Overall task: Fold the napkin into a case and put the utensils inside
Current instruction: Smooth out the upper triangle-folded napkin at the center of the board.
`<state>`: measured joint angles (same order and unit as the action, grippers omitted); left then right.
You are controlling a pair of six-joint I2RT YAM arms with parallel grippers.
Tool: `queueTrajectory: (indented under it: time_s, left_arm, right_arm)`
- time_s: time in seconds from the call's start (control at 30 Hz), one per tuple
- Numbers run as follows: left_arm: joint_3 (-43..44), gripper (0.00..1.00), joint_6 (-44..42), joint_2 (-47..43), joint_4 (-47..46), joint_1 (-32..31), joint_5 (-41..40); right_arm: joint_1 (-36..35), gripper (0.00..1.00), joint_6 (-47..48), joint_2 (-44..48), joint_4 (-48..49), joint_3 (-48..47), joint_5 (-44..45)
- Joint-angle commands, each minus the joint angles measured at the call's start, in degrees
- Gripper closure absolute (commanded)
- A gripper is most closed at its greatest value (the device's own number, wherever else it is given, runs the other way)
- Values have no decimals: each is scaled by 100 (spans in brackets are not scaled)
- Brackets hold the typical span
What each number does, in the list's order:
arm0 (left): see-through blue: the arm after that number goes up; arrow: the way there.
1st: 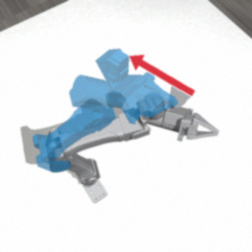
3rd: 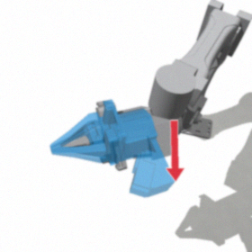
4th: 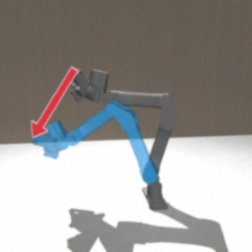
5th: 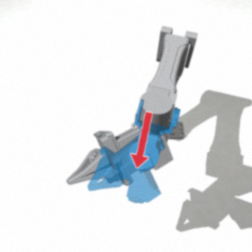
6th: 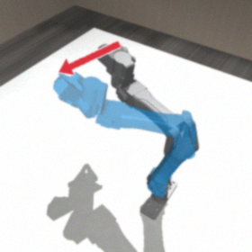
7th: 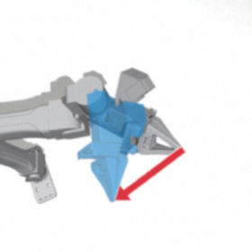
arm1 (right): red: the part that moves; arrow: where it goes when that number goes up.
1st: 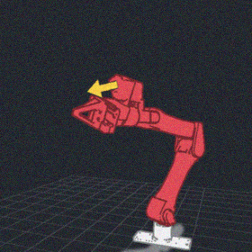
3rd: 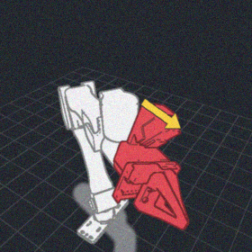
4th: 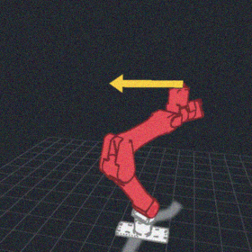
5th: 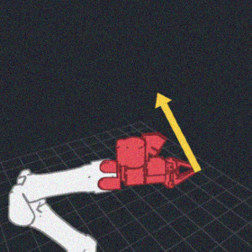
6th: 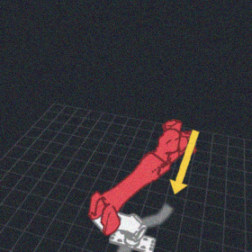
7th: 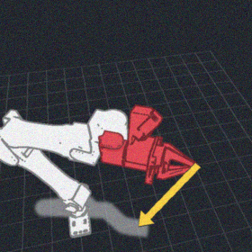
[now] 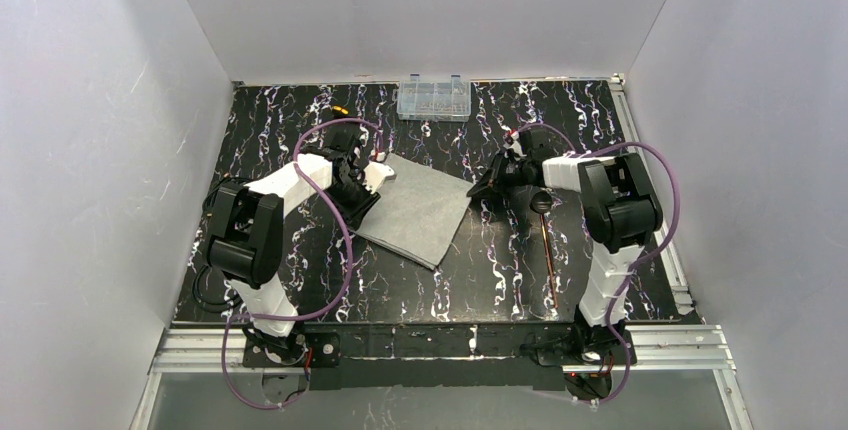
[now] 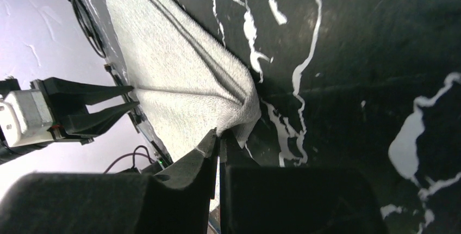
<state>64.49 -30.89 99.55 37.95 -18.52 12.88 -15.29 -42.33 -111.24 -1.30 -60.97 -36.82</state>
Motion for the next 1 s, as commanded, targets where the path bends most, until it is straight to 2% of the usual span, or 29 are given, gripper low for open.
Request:
queueTrajectory:
  time_s: [0.0,0.33,0.5,0.67,0.77,0.97]
  left_arm:
    - [-85,73,-125,-244,155,29,63]
    - [-132,74,-217,-269,148,24,-46]
    - [-185,74,-218,-304,65,25,-147]
    - [-208,74,-208,-348,64,25,-128]
    - [-196,74,-198,-340,66,33,-110]
    - [-157,74,-174,-331,70,24,-102]
  right_arm:
    - [59,87,-420,-267,780,1,-504]
    - [57,87,-296,-310,654,-41,-219]
    - [69,87,290,-124,-230,-189,339]
    - [122,69,733,153,-796,-302,844]
    - [144,54,925,306,-1002,-445,841]
    - [186,53,1437,603,-1774,-951,716]
